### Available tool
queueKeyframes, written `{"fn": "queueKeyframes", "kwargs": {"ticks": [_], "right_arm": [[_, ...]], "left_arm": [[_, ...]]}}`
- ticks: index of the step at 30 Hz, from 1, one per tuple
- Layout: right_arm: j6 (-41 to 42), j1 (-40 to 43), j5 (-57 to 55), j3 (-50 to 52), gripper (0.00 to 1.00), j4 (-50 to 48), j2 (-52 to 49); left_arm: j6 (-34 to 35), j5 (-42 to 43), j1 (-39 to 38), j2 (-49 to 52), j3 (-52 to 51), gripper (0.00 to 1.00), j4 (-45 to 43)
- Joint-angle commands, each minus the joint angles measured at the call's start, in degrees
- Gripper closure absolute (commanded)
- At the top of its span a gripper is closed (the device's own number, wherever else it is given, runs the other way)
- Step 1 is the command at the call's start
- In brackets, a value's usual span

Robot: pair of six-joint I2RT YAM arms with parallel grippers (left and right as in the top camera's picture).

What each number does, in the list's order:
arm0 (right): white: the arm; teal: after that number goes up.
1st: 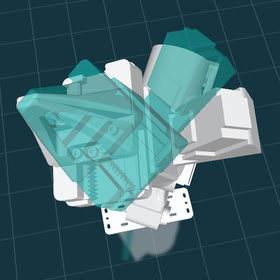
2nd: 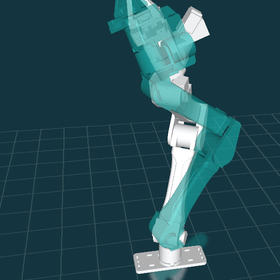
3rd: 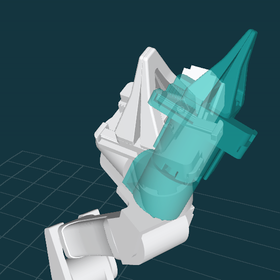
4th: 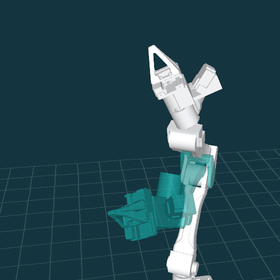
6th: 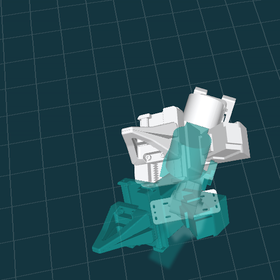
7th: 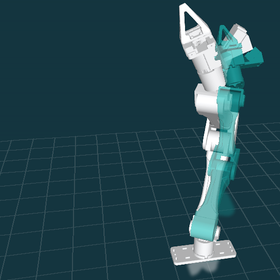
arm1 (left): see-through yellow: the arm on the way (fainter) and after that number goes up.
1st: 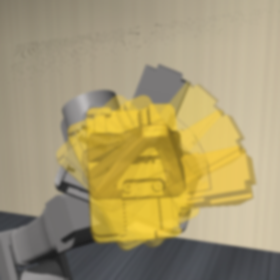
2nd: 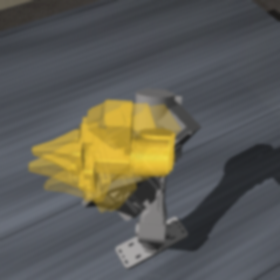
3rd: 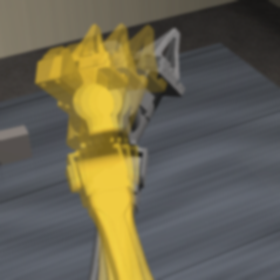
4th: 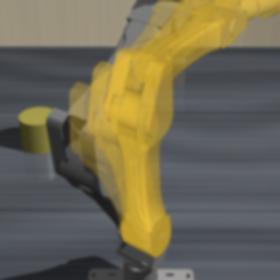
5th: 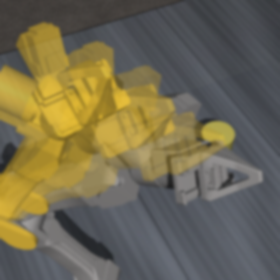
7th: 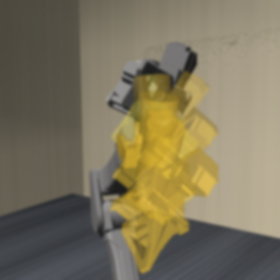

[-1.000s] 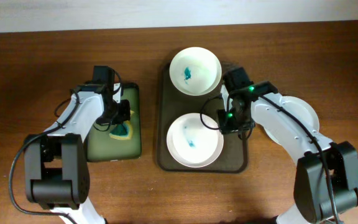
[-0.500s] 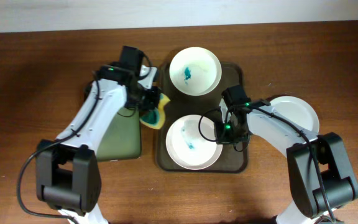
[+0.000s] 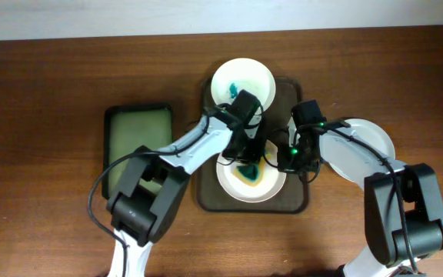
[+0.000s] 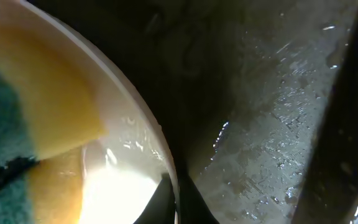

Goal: Clean dirty plates on tray and stack at the side
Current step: 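Bring the sponge with the left gripper and scrub the bottom plate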

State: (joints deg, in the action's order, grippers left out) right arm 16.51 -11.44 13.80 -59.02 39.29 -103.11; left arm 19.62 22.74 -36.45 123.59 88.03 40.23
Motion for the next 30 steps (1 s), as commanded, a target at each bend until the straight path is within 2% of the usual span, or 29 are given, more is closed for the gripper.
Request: {"fn": "queueKeyframes", "kwargs": {"ticks": [1, 3, 8, 9, 10, 12, 13, 16, 17, 18, 22, 27, 28, 30], "right_arm": [[0.92, 0.17, -1.97, 0.63, 0.96, -0.31, -0.5], [0.94, 0.17, -1.97, 0.63, 0.96, -0.28, -0.5], [0.94, 0.17, -1.99, 0.63, 0.96, -0.28, -0.5], [0.96, 0.17, -1.99, 0.63, 0.96, -0.28, -0.5], [0.94, 0.22, -1.99, 0.63, 0.96, -0.26, -0.5], [0.94, 0.22, -1.99, 0.63, 0.96, -0.13, -0.5], [0.96, 0.22, -1.99, 0.63, 0.96, -0.13, -0.5], [1.01, 0.22, -1.97, 0.63, 0.96, -0.15, -0.5], [1.01, 0.22, -1.97, 0.63, 0.96, -0.17, -0.5], [1.01, 0.22, -1.97, 0.63, 0.96, -0.15, -0.5], [1.64, 0.22, -1.31, 0.63, 0.96, -0.33, -0.5], [1.64, 0.22, -1.31, 0.63, 0.96, -0.37, -0.5], [1.64, 0.22, -1.31, 0.63, 0.96, -0.35, -0.5], [1.64, 0.22, -1.31, 0.63, 0.96, -0.33, -0.5]], "left_arm": [[1.79, 1.92, -2.45, 6.58, 0.2, 1.0, -1.81], [1.77, -1.99, -1.25, 6.58, 2.56, 1.0, 0.61], [1.33, -36.72, 2.25, 6.58, 11.67, 1.0, 15.3], [1.33, -41.83, 2.34, 6.58, 12.17, 1.0, 15.63], [1.36, -42.49, 2.49, 6.6, 12.15, 1.0, 15.61], [1.38, -41.94, 2.49, 6.6, 12.15, 1.0, 15.39], [1.33, -38.69, 2.47, 6.71, 12.15, 1.0, 14.93], [1.16, -12.33, 0.83, 7.8, 12.13, 1.0, 13.22], [-0.48, -7.5, 0.04, 8.17, 12.13, 1.0, 12.0], [-5.27, 0.42, -1.36, 8.31, 12.13, 1.0, 9.6], [-6.03, 11.3, -3.52, 8.31, 12.15, 1.0, 7.17], [-6.05, 13.14, -3.89, 8.31, 12.15, 1.0, 6.78], [-6.03, 10.91, -3.85, 8.31, 12.15, 1.0, 7.28], [-5.99, -2.43, -3.5, 8.28, 12.17, 1.0, 12.44]]}}
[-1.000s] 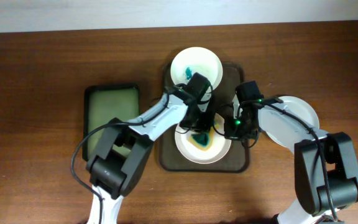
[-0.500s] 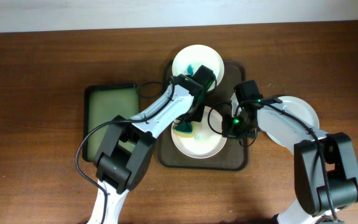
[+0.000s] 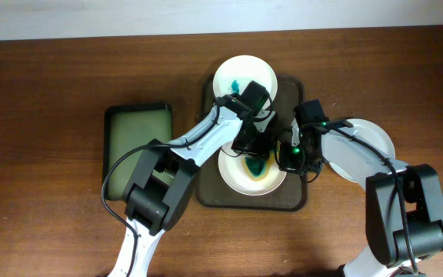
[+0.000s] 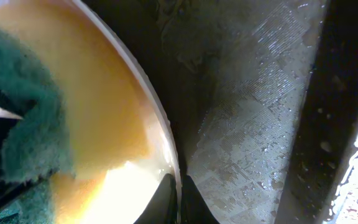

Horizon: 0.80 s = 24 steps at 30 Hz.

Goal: Clean dirty plates on tray and stack at the side
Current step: 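Bring the sponge with the left gripper and scrub the bottom plate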

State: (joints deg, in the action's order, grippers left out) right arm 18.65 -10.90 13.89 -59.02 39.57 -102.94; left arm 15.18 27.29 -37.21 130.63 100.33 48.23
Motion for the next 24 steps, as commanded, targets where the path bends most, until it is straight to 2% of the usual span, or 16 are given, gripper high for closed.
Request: {"fn": "queueKeyframes", "kwargs": {"ticks": [1, 3, 6, 9, 11, 13, 14, 16, 20, 24], "right_arm": [[-0.52, -0.33, -1.4, 0.63, 0.96, -0.61, -0.68], [-0.5, -0.33, -1.42, 0.63, 0.96, -0.63, -0.68], [-0.52, -0.33, -1.44, 0.63, 0.96, -0.39, -0.68], [-0.52, -0.33, -1.44, 0.63, 0.96, -0.17, -0.68], [-0.5, -0.33, -1.44, 0.63, 0.96, -0.22, -0.68], [0.55, -0.31, -1.95, 0.63, 0.96, -0.24, -0.68], [0.74, -0.31, -1.9, 0.63, 0.96, -0.5, -0.68], [1.42, -0.31, -1.86, 0.63, 0.96, -0.79, -0.68], [4.24, -0.31, -1.86, 0.61, 0.96, -1.33, -0.68], [4.37, -0.31, -1.84, 0.59, 0.96, -1.75, -0.68]], "left_arm": [[-1.49, -13.97, -2.58, 1.22, -0.04, 1.0, 7.91], [-0.9, -25.9, -2.1, 1.03, 0.72, 1.0, 14.1], [2.01, -39.41, 1.09, 0.92, 0.87, 1.0, 17.51], [3.1, -40.17, 5.77, 0.59, 0.87, 1.0, 18.16], [3.39, -36.89, 7.58, 0.48, 0.87, 1.0, 18.32], [1.38, -25.33, 7.58, 0.5, 0.87, 1.0, 17.53], [-1.57, -15.37, 6.93, 0.5, 0.85, 1.0, 16.44], [-2.69, -3.19, 3.87, 0.55, 0.83, 1.0, 13.77], [-2.64, 3.67, -4.02, 0.55, 0.83, 1.0, 12.0], [-2.67, 6.03, -3.26, 0.55, 0.83, 1.0, 11.5]]}}
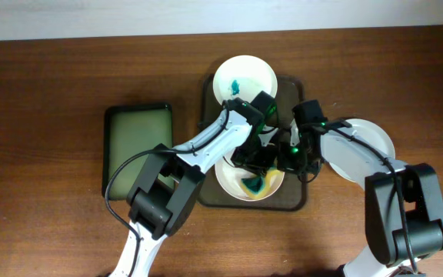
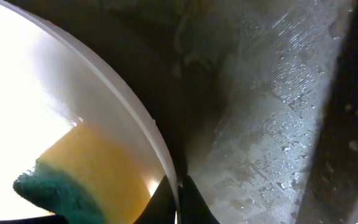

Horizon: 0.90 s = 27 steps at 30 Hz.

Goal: Clean dirty plates on tray and stack at the side
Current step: 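Bring the sponge with the left gripper and scrub the bottom plate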

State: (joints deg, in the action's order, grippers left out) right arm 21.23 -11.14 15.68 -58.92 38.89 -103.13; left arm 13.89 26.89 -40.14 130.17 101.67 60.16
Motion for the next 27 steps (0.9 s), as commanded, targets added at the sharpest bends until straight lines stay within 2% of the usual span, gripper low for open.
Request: {"fn": "queueKeyframes", "kwargs": {"ticks": [1, 5, 9, 10, 15, 17, 20, 23, 27], "right_arm": [[1.79, -0.07, -3.63, 0.48, 0.96, -1.07, -0.48], [1.79, -0.07, -3.61, 0.48, 0.96, -1.03, -0.48], [1.79, -0.07, -3.63, 0.48, 0.96, -1.03, -0.48], [1.79, -0.07, -3.63, 0.48, 0.96, -1.05, -0.48], [1.77, -0.07, -3.65, 0.48, 0.96, -1.01, -0.48], [1.77, -0.07, -3.65, 0.48, 0.96, -1.01, -0.48], [1.75, -0.09, -3.65, 0.48, 0.96, -0.98, -0.48], [1.25, -0.09, -3.65, 0.48, 0.96, -1.01, -0.48], [0.07, -0.09, -3.67, 0.48, 0.96, -0.85, -0.48]], "left_arm": [[-1.38, 4.31, 0.15, 1.01, -0.5, 1.0, -0.76], [-0.55, -18.69, 3.96, 0.61, -0.48, 1.0, -0.02], [1.9, -32.44, 10.8, -2.51, -0.46, 1.0, 1.62], [1.9, -33.66, 11.82, -3.26, -0.46, 1.0, 1.4], [1.88, -32.7, 11.67, -3.56, -0.46, 1.0, 0.92], [1.88, -28.17, 10.14, -3.54, -0.7, 1.0, -0.31], [1.86, -17.33, 5.27, -3.54, -2.32, 1.0, -8.39], [1.84, -16.13, 1.51, -3.54, -2.32, 1.0, -13.09], [1.88, -9.66, -0.85, -3.54, -2.32, 1.0, -16.46]]}}
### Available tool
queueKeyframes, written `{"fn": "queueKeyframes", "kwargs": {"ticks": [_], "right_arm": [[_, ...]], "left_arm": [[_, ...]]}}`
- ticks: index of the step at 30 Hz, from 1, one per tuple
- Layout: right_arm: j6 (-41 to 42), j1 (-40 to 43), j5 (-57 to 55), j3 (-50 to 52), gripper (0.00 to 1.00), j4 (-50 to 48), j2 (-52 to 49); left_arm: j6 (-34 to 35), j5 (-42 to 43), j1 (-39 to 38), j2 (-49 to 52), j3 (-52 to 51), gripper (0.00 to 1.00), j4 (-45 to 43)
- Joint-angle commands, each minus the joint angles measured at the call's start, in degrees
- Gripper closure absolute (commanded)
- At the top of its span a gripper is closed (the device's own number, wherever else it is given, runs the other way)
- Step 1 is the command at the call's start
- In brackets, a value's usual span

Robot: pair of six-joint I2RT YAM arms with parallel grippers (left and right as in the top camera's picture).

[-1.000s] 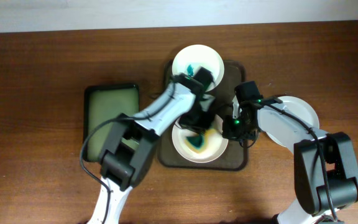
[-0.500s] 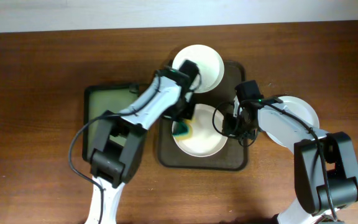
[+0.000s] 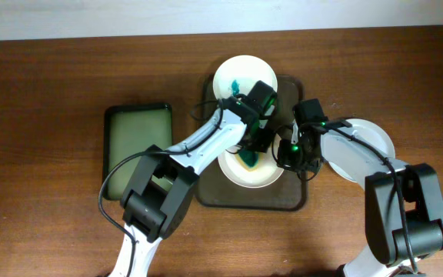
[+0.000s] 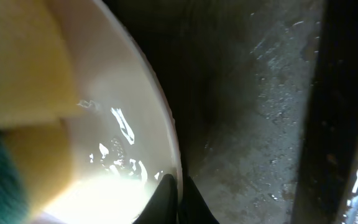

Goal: Clean dirty plates on tray and stack at the side
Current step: 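Bring the sponge with the left gripper and scrub the bottom plate, then return the sponge to the soapy tray with the left gripper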

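Two white plates sit on the dark tray point(image 3: 294, 196). The far plate point(image 3: 244, 77) carries a teal stain. My left gripper point(image 3: 254, 145) is shut on a yellow-and-green sponge point(image 3: 250, 158), pressed on the far part of the near plate point(image 3: 251, 175). What shows of that plate is white. My right gripper point(image 3: 288, 158) is shut on the near plate's right rim. In the right wrist view its fingertips point(image 4: 178, 194) pinch the rim point(image 4: 164, 118), one inside and one outside, with the sponge point(image 4: 17, 81) filling the left.
A clean white plate point(image 3: 364, 154) lies on the wooden table right of the tray, under my right arm. A shallow green tray point(image 3: 137, 146) sits to the left. The dark tray's floor point(image 4: 253, 124) is wet beside the held rim.
The sponge in my left gripper has moved from the near right part of the plate to its far part. The yellow-green smear seen there is gone. My right gripper holds the rim as before.
My right gripper has pinched the near plate's right rim at every moment. The sponge was at the plate's far left over a yellow-teal smear, then at its centre, then near-right with a smaller smear. Now it is at the far side and the exposed plate looks white.
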State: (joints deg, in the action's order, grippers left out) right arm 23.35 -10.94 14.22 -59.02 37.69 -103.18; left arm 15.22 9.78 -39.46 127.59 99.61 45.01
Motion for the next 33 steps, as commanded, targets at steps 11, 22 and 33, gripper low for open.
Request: {"fn": "queueKeyframes", "kwargs": {"ticks": [11, 22, 33], "right_arm": [[-8.17, -0.28, -1.05, 0.59, 0.96, 0.74, -0.44], [-13.55, -0.28, -0.85, 0.59, 0.96, -0.5, -0.44], [-12.26, -6.36, -16.09, -1.66, 0.96, 5.38, 16.22]], "left_arm": [[0.33, -11.1, 9.57, -12.2, 1.51, 1.0, 14.97], [0.31, -7.63, 39.39, -23.45, -21.2, 1.0, 8.22], [-0.33, -8.04, 39.36, -23.45, -28.44, 1.0, -1.7]]}}
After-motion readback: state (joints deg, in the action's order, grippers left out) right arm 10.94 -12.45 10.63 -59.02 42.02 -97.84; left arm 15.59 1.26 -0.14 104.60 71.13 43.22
